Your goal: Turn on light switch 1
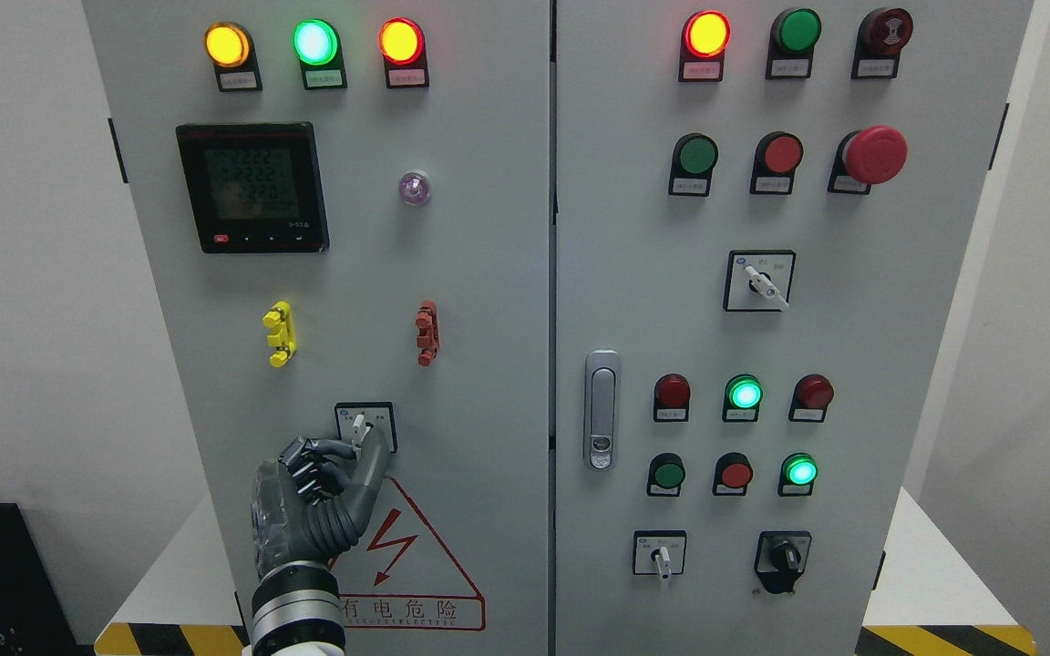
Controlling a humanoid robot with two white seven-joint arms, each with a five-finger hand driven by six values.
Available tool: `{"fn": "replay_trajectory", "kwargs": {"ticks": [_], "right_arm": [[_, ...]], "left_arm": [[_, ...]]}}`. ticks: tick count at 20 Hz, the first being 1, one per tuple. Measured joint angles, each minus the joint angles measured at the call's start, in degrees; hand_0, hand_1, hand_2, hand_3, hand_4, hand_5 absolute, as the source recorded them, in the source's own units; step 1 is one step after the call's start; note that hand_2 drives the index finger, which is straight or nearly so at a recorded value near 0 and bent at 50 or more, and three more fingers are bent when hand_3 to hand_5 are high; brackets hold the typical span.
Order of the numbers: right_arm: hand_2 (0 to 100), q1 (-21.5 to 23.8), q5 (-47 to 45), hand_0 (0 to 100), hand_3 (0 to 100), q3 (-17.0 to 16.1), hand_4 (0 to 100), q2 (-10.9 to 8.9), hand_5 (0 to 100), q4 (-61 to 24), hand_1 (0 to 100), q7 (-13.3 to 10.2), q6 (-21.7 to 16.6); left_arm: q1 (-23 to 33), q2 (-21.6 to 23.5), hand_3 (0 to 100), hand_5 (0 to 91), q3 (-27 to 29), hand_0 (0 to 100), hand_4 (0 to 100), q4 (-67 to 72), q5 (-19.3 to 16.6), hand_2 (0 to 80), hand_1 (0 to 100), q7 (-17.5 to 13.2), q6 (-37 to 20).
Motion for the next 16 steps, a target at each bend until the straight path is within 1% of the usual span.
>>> {"fn": "replay_trajectory", "kwargs": {"ticks": [4, 6, 8, 16], "right_arm": [[0, 0.0, 0.0, 0, 0, 0.0, 0, 0.0, 0, 0.0, 0, 0.0, 0.0], [0, 0.0, 0.0, 0, 0, 0.0, 0, 0.0, 0, 0.0, 0, 0.0, 0.0], [0, 0.0, 0.0, 0, 0, 0.0, 0, 0.0, 0, 0.0, 0, 0.0, 0.0], [0, 0.0, 0.0, 0, 0, 0.0, 0, 0.0, 0, 0.0, 0, 0.0, 0.0]], "left_arm": [[0.0, 0.0, 94, 82.5, 0.0, 24, 94, 0.0, 0.0, 63.1, 66, 0.0, 0.0], [0.0, 0.0, 94, 82.5, 0.0, 25, 94, 0.0, 0.0, 63.1, 66, 0.0, 0.0], [0.0, 0.0, 94, 82.5, 0.0, 29, 93, 0.0, 0.0, 63.0, 67, 0.0, 0.0], [0.0, 0.0, 94, 82.6, 0.0, 39, 93, 0.0, 0.0, 63.0, 68, 0.0, 0.0]]}}
